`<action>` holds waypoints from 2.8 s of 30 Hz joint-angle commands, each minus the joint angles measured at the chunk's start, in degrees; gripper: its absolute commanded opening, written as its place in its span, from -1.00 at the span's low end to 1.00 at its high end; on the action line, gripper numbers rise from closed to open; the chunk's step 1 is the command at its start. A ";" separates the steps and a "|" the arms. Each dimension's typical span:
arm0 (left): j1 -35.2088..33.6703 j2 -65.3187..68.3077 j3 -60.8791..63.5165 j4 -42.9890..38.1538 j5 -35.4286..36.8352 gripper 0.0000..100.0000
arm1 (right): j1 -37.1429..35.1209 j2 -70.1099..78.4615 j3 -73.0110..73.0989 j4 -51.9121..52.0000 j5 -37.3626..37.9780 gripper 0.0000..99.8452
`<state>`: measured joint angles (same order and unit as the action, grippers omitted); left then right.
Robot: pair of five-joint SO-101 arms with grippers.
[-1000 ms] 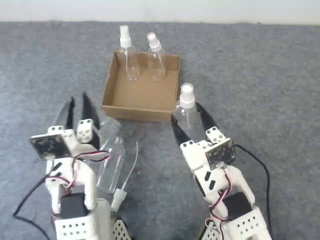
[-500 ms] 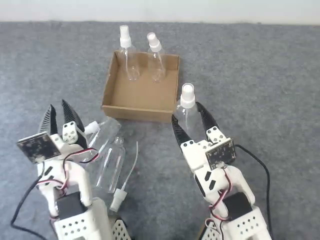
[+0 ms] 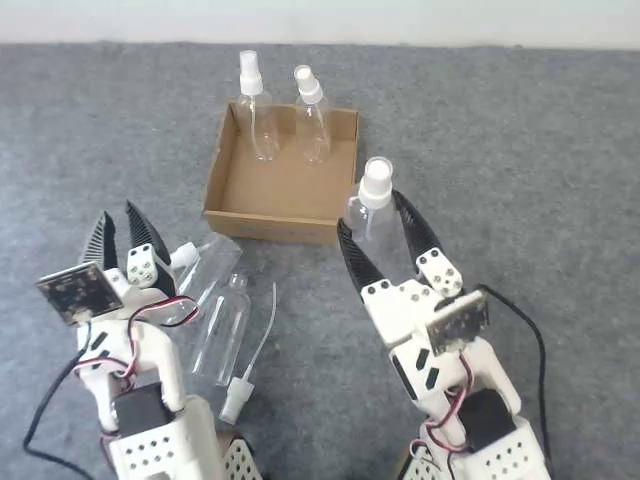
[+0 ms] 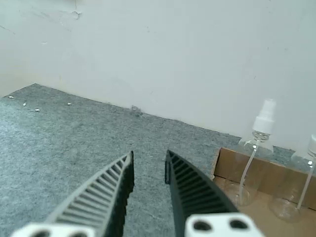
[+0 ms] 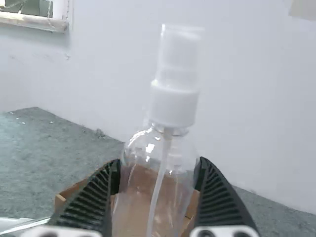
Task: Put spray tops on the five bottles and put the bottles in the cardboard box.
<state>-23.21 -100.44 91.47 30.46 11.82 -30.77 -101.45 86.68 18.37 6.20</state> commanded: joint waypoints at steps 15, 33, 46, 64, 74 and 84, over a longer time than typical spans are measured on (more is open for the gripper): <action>-0.35 -0.35 -0.57 0.09 0.18 -0.80 | -1.71 42.77 -24.18 -15.96 1.93 -0.99; 0.00 -0.35 -0.40 0.09 0.26 -0.80 | -5.23 73.45 -44.40 -19.30 1.93 -0.99; 0.18 -0.35 0.04 0.00 0.26 -0.80 | -6.02 98.68 -65.49 -19.30 1.85 -0.99; 0.09 -0.35 0.04 0.00 0.18 -0.80 | -7.43 120.84 -70.68 -44.26 2.02 -0.99; 0.09 -0.35 0.04 0.00 0.18 -0.80 | -7.87 129.71 -70.95 -57.19 2.02 -0.99; -0.09 -0.35 0.04 0.00 0.18 -0.80 | -9.01 135.60 -74.37 -60.44 2.02 -0.99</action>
<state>-23.12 -100.44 92.09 30.46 11.82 -39.56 34.46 18.73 -40.70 7.43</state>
